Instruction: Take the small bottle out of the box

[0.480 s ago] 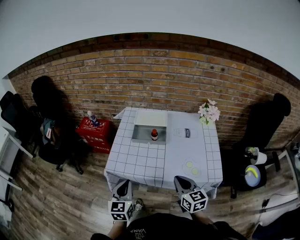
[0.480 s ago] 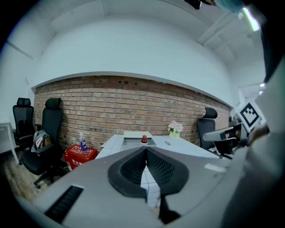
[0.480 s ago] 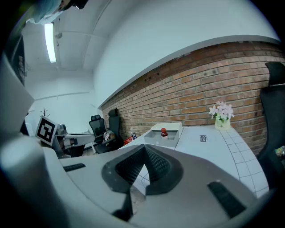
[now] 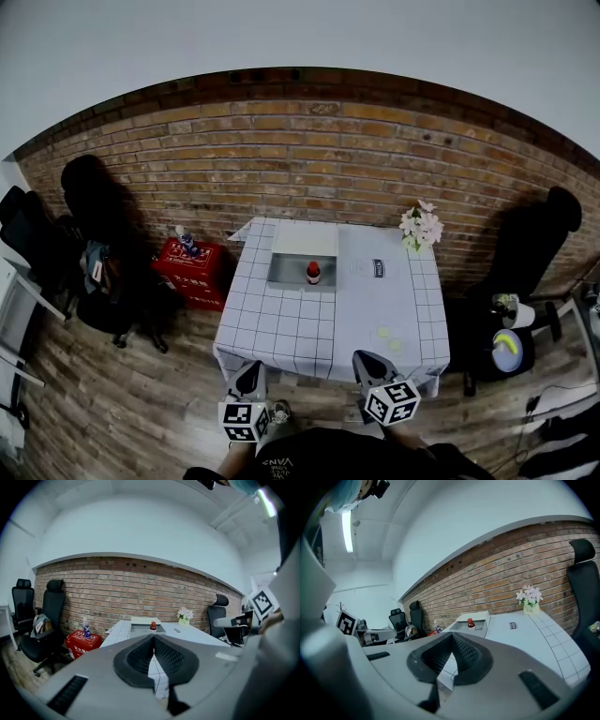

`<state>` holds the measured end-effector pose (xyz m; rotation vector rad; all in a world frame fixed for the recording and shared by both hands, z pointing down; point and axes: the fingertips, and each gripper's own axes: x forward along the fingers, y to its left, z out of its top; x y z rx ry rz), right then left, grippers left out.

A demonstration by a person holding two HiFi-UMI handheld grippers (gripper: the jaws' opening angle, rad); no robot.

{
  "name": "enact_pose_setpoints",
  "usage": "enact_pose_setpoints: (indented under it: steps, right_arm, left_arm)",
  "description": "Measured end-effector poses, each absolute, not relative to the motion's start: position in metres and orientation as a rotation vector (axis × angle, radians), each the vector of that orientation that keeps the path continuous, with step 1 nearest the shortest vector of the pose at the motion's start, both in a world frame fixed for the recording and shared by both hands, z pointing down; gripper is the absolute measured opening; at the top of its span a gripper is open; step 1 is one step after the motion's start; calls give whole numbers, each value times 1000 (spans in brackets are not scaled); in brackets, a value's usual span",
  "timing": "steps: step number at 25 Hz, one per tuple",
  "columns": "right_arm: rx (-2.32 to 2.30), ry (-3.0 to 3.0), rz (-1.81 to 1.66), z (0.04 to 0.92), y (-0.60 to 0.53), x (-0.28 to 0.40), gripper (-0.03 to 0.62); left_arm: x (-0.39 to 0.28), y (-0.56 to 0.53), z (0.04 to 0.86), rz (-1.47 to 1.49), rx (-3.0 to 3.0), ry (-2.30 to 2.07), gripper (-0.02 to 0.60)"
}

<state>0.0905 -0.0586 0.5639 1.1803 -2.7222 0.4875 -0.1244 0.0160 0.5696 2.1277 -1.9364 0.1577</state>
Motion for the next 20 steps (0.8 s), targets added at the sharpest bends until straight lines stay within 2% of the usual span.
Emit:
enact_pose_setpoints:
  steps: [20]
  right_arm:
    - [1428, -2599, 507, 568, -113, 33, -2]
  left_arm:
    - [-190, -74, 570, 136, 2292, -1730, 12]
